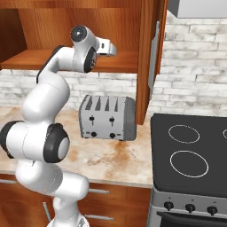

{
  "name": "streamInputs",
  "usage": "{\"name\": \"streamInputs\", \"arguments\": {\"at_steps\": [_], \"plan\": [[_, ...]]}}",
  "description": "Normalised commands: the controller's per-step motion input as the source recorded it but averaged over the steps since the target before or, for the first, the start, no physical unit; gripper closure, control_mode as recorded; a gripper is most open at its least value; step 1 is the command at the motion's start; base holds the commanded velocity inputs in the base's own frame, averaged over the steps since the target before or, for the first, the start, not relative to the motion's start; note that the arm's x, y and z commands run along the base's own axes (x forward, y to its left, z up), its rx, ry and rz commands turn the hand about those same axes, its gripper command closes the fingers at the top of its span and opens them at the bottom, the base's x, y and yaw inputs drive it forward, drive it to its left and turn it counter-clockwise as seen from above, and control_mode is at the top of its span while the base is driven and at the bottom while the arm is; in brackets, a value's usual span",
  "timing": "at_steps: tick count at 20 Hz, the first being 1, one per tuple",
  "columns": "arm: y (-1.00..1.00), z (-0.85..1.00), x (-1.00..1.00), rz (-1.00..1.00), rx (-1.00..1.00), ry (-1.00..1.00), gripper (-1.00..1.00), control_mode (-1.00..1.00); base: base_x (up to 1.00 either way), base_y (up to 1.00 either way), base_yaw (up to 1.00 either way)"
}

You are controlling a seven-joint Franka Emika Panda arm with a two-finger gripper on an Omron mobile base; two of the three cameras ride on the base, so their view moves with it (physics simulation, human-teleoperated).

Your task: Pick the onions from the cabinet and place them in one bowl. Pick the cucumber from the sink and place it in the other bowl.

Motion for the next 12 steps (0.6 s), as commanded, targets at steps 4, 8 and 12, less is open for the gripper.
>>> {"name": "streamInputs", "arguments": {"at_steps": [4,8,12], "plan": [[0.0,0.0,0.47,0.0,0.0,0.07,-1.0,-1.0,0.0,0.0,0.0],[0.0,0.01,0.46,0.0,0.0,0.07,-1.0,-1.0,0.0,0.0,0.0],[-0.02,0.0,0.47,0.0,0.0,0.01,-1.0,-1.0,0.0,0.0,0.0]]}}
